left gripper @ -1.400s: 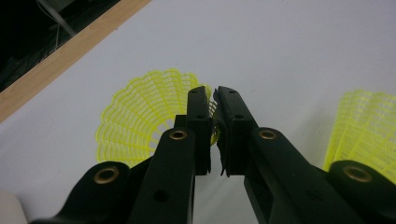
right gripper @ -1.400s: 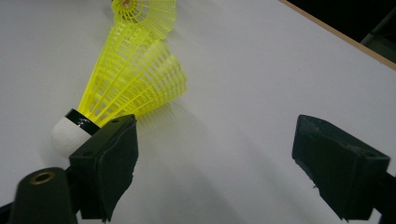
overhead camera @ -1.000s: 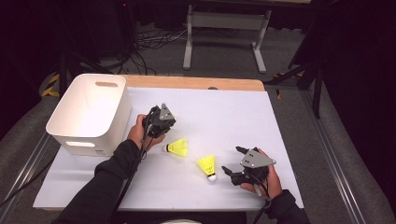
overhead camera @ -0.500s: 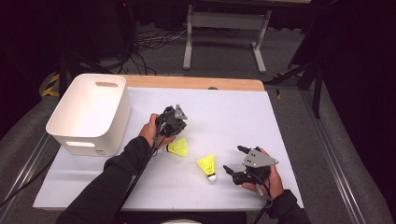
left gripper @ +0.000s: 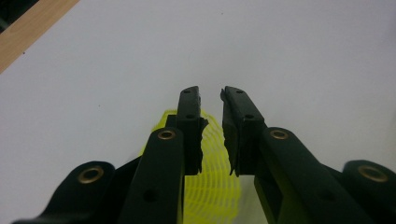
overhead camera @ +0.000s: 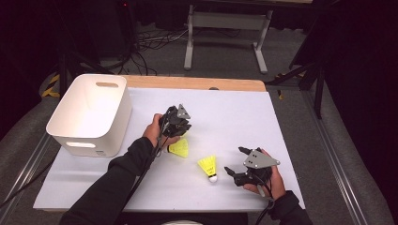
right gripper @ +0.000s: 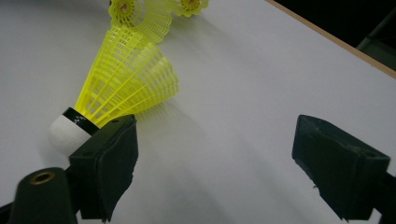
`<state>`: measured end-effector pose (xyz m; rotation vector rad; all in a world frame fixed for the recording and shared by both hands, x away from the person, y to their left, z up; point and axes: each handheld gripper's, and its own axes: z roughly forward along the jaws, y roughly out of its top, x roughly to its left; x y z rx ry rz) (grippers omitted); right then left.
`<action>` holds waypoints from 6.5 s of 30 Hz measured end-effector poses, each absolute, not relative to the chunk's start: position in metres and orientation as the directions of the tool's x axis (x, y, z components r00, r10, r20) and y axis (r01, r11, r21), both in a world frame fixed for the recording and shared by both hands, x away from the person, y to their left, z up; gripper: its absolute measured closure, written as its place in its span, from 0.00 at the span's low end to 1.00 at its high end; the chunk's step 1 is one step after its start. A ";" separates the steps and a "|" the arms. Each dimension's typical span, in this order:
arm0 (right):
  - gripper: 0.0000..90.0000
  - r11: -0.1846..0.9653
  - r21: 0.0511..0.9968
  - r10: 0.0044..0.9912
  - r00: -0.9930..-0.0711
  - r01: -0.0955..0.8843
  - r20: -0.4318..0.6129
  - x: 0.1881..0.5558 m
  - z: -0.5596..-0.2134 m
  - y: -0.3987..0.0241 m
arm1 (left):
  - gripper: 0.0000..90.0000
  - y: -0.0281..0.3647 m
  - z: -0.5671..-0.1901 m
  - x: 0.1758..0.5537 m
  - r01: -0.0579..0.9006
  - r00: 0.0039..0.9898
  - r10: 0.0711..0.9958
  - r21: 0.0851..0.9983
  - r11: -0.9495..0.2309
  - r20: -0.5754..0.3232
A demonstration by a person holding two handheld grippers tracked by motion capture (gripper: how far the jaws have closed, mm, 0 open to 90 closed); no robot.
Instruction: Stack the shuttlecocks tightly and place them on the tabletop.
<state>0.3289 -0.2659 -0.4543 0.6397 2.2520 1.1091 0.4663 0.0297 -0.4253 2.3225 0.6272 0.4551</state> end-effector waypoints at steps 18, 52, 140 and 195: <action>0.17 0.551 0.816 0.620 -0.741 0.175 -0.260 0.329 -0.454 -0.265 | 0.78 0.032 -0.406 0.465 0.242 0.833 0.528 0.748 -0.618 0.167; 0.17 0.573 0.798 0.599 -0.759 0.185 -0.255 0.328 -0.458 -0.263 | 0.98 0.034 -0.423 0.515 0.380 0.784 0.600 0.640 -0.668 0.161; 0.18 0.540 0.826 0.621 -0.740 0.164 -0.260 0.325 -0.451 -0.265 | 0.66 0.108 -0.397 0.397 0.054 0.810 0.498 0.805 -0.591 0.311; 0.21 0.532 0.832 0.621 -0.741 0.160 -0.255 0.323 -0.449 -0.259 | 0.09 0.229 -0.472 0.308 0.111 0.786 0.583 0.881 -0.460 0.205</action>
